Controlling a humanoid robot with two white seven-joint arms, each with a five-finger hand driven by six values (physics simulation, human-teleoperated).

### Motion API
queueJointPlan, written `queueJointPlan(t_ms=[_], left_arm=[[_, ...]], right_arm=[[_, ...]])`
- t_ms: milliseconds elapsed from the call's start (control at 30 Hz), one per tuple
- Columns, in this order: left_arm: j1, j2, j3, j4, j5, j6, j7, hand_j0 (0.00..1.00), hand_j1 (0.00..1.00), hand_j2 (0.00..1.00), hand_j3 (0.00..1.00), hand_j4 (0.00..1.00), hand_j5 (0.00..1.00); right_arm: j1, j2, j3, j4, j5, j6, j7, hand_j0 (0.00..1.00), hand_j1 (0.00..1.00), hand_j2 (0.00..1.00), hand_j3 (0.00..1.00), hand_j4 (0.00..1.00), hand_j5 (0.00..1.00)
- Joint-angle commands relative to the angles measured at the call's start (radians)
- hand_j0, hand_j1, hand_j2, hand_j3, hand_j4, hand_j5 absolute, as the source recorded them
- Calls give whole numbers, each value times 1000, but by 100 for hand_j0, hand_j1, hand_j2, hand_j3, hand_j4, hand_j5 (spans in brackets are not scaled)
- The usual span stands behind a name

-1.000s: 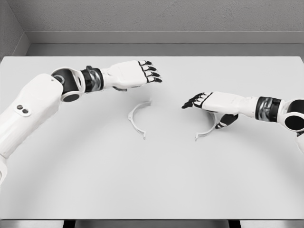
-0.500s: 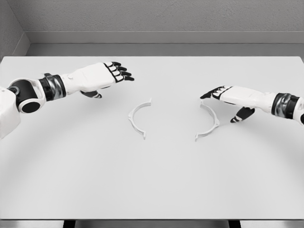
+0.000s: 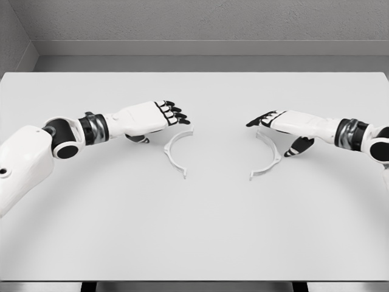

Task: Assemble PVC drainage pipe clamps

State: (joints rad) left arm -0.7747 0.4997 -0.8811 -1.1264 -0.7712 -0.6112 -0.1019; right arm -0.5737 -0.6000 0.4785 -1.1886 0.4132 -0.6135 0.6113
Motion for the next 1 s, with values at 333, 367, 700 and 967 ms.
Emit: queueJointPlan(t_ms=[333, 367, 700, 967], left_arm=[[21, 100, 2, -191, 36, 0, 1, 100, 100, 100, 100, 100, 100], [23, 99, 1, -191, 36, 0, 2, 100, 100, 100, 100, 100, 100], [40, 77, 1, -193, 32, 0, -9, 100, 100, 100, 100, 100, 100], [40, 43, -39, -190, 32, 0, -9, 100, 100, 100, 100, 100, 100]], right_arm=[[0, 6, 3, -23, -11, 3, 0, 100, 100, 100, 100, 100, 100], [0, 6, 6, -25, -10, 3, 0, 100, 100, 100, 100, 100, 100], [0, 8, 25, -46, -13, 3, 0, 100, 100, 100, 100, 100, 100], [-37, 8, -31, 58, -8, 3, 0, 100, 100, 100, 100, 100, 100]])
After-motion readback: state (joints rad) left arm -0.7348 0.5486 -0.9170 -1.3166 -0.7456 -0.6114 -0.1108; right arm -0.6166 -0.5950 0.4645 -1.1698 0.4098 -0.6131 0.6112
